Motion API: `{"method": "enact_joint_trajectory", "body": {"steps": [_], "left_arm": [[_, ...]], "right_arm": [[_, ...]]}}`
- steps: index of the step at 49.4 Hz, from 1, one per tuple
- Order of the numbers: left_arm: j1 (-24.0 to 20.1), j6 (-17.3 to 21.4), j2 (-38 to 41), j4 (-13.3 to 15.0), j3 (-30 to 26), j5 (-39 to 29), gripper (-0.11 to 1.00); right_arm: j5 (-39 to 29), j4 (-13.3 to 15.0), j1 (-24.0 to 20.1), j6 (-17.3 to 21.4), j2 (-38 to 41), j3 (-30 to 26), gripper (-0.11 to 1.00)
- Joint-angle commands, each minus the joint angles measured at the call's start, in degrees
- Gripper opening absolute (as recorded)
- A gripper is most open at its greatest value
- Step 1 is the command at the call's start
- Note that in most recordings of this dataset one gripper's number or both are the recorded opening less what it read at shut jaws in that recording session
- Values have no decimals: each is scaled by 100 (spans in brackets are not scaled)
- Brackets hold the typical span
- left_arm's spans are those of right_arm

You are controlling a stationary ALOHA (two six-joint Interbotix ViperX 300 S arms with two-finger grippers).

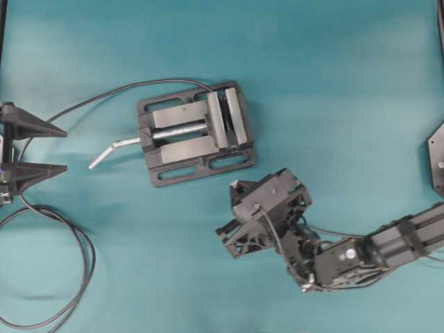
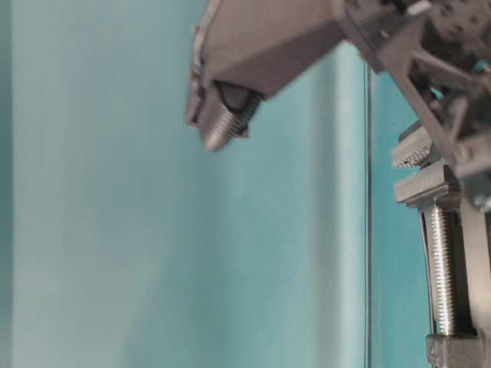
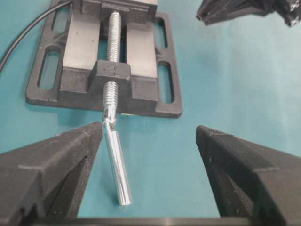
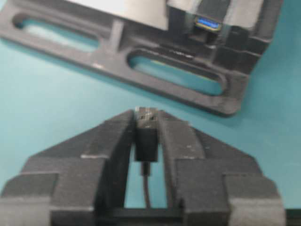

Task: Insert the USB cable into the fixed female connector.
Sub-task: 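Open the right gripper, drop the cable on the table, retract right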

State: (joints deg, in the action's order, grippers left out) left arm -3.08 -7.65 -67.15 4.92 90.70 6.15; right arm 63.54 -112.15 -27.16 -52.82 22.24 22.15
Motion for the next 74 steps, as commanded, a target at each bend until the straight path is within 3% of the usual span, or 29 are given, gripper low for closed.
{"method": "enact_joint_trajectory", "body": {"steps": [1,8,18,23,33,38,42,45,68,70,74], "left_arm": [[0,-62,79,-9,-62,35,96],[0,-62,79,-9,-70,44,96],[0,-62,79,-9,-62,44,96],[0,-62,79,-18,-70,44,96],[0,-53,79,-9,-70,44,96],[0,-53,79,-9,-70,44,96],[0,-53,70,-9,-70,44,96],[0,-53,79,-9,-62,44,96],[290,-44,79,-18,-88,18,96],[316,-44,79,-9,-79,18,96],[369,-53,79,-9,-88,18,96]], "right_arm": [[-255,114,-9,-193,-510,264,20],[-800,448,9,-536,-984,914,20],[-1969,1213,132,-844,-1731,1854,20],[-2892,1784,316,-853,-2021,2232,20],[-4957,3296,782,-879,-2382,2830,20],[-5405,4034,905,-861,-2461,2962,20],[-5414,4386,932,-861,-2470,2988,20],[-5361,4482,932,-861,-2470,2988,20],[-4992,4482,932,-853,-2470,3226,21],[-5001,4482,932,-853,-2470,3226,24],[-4992,4482,932,-861,-2470,3199,46]]}}
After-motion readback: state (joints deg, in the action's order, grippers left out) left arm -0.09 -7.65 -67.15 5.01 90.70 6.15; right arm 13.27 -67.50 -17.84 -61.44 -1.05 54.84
